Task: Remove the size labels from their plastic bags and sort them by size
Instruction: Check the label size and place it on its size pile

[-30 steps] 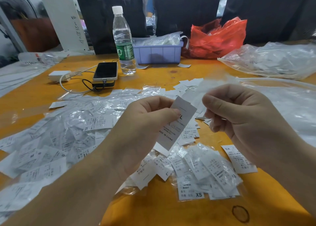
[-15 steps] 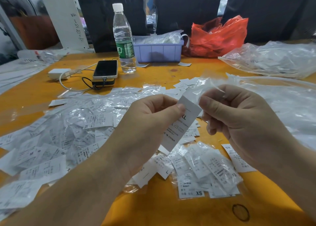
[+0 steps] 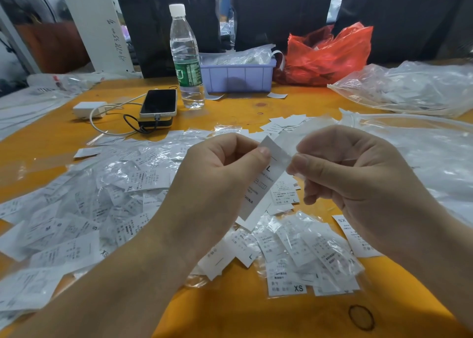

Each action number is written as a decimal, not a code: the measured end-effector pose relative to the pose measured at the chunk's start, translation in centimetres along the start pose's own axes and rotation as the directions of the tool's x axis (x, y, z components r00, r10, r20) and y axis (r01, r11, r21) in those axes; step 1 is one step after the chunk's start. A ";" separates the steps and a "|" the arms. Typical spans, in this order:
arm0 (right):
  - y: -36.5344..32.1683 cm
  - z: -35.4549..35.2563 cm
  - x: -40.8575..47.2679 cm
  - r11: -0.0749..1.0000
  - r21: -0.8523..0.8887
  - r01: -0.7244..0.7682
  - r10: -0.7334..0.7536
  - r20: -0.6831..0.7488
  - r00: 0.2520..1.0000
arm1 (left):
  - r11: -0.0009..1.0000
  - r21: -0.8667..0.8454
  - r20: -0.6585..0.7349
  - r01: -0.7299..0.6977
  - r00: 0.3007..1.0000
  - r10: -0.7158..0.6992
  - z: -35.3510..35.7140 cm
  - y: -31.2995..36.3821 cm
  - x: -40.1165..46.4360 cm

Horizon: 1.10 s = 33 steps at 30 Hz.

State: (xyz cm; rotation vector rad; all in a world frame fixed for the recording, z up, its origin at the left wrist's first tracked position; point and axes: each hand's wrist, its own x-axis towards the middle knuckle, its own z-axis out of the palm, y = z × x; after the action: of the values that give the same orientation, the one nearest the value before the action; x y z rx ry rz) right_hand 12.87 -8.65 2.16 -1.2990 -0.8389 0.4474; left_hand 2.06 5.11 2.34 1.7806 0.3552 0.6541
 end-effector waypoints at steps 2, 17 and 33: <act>0.0 0.0 0.0 1.000 -0.015 0.003 -0.003 -0.009 1.000 | 1.000 -0.001 0.036 0.004 0.999 -0.004 0.0 0.0 -0.1; 0.1 0.1 -0.2 0.996 -0.081 0.046 -0.045 0.016 0.999 | 0.996 0.090 0.152 0.025 0.988 -0.039 -0.2 0.0 -0.1; 0.4 -0.3 0.3 0.990 -0.003 -0.138 0.137 0.111 0.984 | 0.986 0.164 0.167 0.010 0.985 -0.037 -0.2 0.2 -0.1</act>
State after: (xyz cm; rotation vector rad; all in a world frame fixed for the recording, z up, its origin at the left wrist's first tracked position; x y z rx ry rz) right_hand 13.32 -8.54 1.83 -1.3422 -0.8426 0.6358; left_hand 1.83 5.12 2.48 1.9692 0.3199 0.4628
